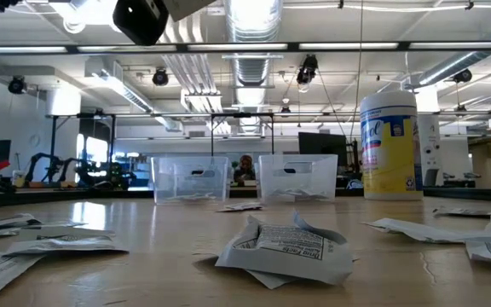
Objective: Pick & Place First Aid Supplies
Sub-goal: Put the gray towelette pack into the right transparent bin
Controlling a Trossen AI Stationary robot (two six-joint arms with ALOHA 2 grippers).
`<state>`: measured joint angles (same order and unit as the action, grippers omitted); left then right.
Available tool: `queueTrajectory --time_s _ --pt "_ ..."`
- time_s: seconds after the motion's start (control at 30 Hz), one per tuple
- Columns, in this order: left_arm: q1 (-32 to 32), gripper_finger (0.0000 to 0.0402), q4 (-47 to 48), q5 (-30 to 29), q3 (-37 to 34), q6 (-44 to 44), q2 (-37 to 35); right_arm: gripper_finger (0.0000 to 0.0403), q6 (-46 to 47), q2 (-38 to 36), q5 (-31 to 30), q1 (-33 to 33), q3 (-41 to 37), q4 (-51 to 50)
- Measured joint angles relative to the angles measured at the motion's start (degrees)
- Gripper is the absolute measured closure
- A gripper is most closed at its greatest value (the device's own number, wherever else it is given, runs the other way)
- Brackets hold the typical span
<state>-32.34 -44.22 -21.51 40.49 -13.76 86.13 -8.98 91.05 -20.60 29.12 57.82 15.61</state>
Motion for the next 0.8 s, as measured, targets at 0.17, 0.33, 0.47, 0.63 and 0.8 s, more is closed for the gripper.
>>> queueTrajectory --time_s 0.17,0.33,0.47,0.63,0.8 --pt "0.14 0.0401 -3.02 -0.5 0.0 0.35 0.0 0.0248 -2.06 0.0 -0.37 -0.69 0.0 3.48" --pt "0.29 0.0401 -4.12 -0.61 0.0 1.51 0.0 0.0252 -2.85 0.0 -0.33 -0.93 0.0 3.4" --pt "0.94 0.0401 -6.83 -0.66 0.0 2.34 0.0 0.0251 -2.82 0.0 -0.12 -1.08 0.0 3.25" --pt "1.81 0.0401 -9.54 -0.64 0.0 3.48 0.0 0.0248 -3.51 0.0 -0.14 -1.37 0.0 3.51" --pt "2.97 0.0401 -10.86 0.7 0.0 3.52 0.0 0.0252 -3.49 0.0 -0.35 -2.92 0.0 3.62"
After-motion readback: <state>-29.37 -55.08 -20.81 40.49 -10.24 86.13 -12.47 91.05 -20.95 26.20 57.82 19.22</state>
